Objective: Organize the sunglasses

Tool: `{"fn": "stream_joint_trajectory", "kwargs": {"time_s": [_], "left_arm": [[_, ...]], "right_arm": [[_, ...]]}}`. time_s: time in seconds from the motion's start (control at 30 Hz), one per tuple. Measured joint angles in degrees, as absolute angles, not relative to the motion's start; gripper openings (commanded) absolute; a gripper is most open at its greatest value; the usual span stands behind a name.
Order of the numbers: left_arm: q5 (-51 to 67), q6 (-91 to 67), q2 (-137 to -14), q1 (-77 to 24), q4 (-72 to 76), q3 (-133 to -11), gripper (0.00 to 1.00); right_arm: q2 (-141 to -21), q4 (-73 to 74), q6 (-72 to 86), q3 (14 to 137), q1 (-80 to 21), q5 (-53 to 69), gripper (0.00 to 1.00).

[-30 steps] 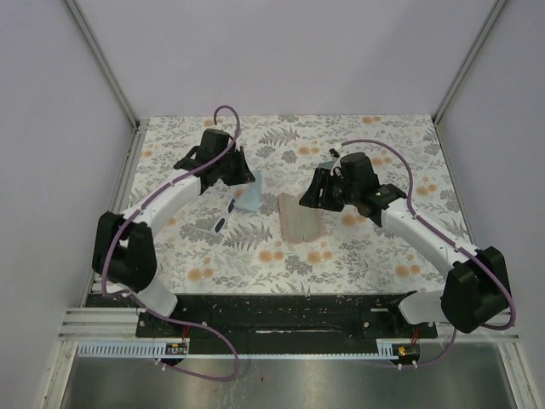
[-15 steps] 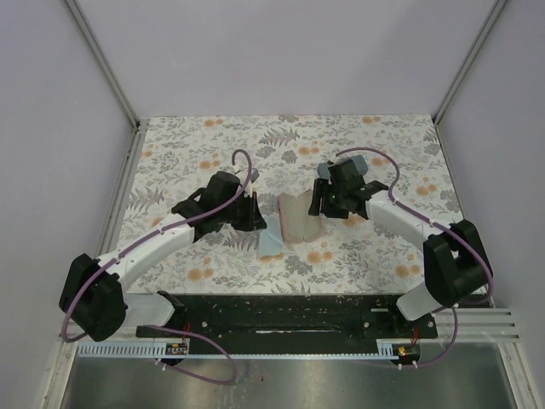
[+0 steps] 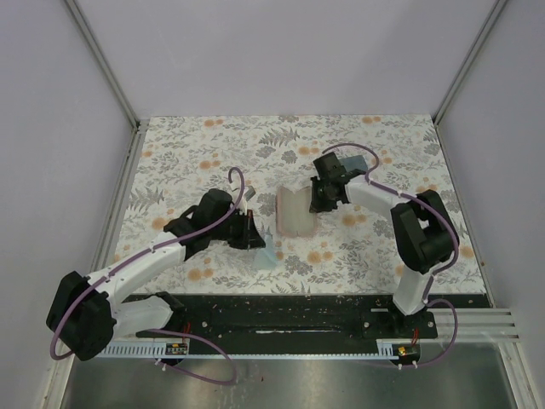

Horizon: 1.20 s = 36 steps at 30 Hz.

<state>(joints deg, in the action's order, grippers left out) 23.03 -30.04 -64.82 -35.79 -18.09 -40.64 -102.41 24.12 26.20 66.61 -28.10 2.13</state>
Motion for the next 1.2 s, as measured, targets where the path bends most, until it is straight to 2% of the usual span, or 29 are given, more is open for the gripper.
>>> {"fn": "stream_joint_trajectory", "kwargs": {"time_s": [0.17,0.2,0.3,0.33,0.4,0.63,0.7,0.83,0.97,1.0,1.07,1.1,1.13,1.17,1.2], "left_arm": [[25.04,-30.04,-64.84,-35.92,-16.6,-40.34,0.0],[25.26,-30.04,-64.86,-35.92,-16.45,-40.34,0.0],[26.13,-30.04,-65.01,-35.92,-15.31,-39.99,0.0],[26.57,-30.04,-65.23,-35.94,-14.79,-39.77,0.0],[27.33,-30.11,-66.02,-36.07,-13.72,-39.64,0.0],[29.47,-31.07,-73.97,-40.07,-9.08,-40.45,0.0],[29.93,-31.57,-77.41,-42.7,-8.71,-42.17,0.0],[33.3,-34.11,-82.11,-45.8,-3.75,-45.17,0.0],[35.99,-38.26,-84.03,-41.65,3.38,-45.23,0.0],[35.88,-38.7,-84.79,-39.83,4.4,-45.23,0.08],[33.71,-38.02,-87.13,-36.29,3.66,-45.84,0.44],[31.88,-37.04,-88.38,-35.24,2.09,-46.52,0.56],[29.76,-36.01,-90.0,-34.54,0.23,-47.4,0.65],[27.55,-35.38,-91.53,-34.26,-1.41,-48.23,0.79],[25.08,-34.79,-92.79,-34.22,-2.76,-48.45,0.8]], "right_arm": [[-109.14,23.44,27.73,74.78,-28.1,2.5,0.17],[-110.69,23.44,28.08,76.64,-28.1,2.52,0.2],[-115.74,23.14,29.08,83.02,-28.08,2.55,0.53],[-117.43,23.05,29.26,85.27,-28.08,2.59,0.59],[-119.98,22.79,30.02,88.75,-28.08,2.66,0.63],[-117.69,22.55,29.8,88.44,-26.96,3.07,0.65],[-114.02,22.55,29.63,84.9,-25.67,3.55,0.66],[-102.3,23.4,28.77,76.07,-20.95,3.88,0.75],[-90.85,23.77,27.94,69.47,-17.98,3.14,0.76],[-88.92,23.9,27.88,68.29,-17.98,3.14,0.76],[-85.06,23.81,27.88,65.04,-18.31,4.03,0.76],[-84.14,23.88,27.92,63.9,-18.41,4.38,0.76],[-83.29,23.83,27.99,62.33,-18.5,5.26,0.77],[-82.7,23.88,28.12,60.71,-18.5,6.13,0.77],[-82.35,23.94,28.32,59.13,-18.52,7.01,0.76]]}}
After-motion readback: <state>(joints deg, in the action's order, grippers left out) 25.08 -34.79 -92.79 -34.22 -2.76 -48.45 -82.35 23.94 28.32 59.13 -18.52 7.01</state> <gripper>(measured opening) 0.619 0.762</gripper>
